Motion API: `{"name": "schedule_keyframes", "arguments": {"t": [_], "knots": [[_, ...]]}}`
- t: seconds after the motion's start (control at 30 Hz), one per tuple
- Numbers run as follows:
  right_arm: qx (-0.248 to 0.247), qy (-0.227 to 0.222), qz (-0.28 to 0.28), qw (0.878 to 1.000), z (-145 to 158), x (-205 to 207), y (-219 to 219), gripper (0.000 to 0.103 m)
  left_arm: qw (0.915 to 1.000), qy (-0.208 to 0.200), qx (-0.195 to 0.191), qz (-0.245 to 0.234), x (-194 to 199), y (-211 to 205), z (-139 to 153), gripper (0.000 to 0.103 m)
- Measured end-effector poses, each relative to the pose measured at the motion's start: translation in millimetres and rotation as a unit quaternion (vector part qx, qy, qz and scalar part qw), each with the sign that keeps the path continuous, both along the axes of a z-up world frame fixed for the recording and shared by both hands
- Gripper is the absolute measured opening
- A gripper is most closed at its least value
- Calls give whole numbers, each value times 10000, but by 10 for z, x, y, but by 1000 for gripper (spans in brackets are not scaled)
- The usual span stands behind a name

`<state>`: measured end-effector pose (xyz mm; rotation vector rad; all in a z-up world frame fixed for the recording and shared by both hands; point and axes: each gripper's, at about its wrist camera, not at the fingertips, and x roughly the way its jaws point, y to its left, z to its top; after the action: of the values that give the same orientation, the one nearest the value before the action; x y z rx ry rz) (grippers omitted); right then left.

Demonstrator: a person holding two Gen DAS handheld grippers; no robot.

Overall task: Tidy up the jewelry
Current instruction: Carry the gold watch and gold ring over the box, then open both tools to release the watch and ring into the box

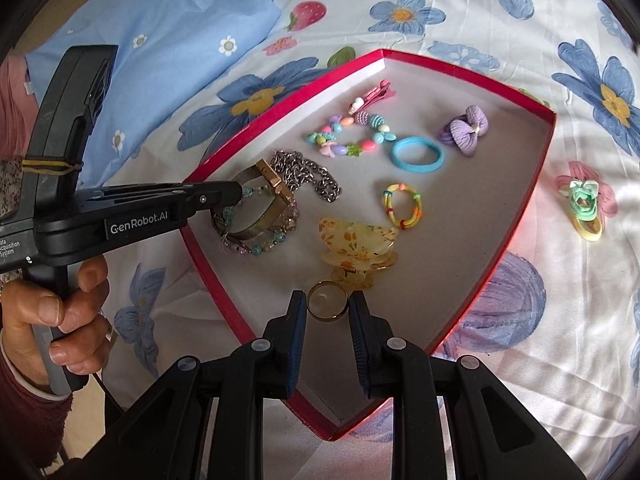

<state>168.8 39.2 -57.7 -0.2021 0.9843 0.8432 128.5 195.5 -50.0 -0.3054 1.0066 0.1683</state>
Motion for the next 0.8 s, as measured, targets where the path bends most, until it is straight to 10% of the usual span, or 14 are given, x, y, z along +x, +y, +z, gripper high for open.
{"name": "schedule_keyframes", "arguments": {"t": [0.8], "knots": [[88,24,-25,10000,38,-10,-22,28,9998,58,136,95,-43,-13,4,24]]}}
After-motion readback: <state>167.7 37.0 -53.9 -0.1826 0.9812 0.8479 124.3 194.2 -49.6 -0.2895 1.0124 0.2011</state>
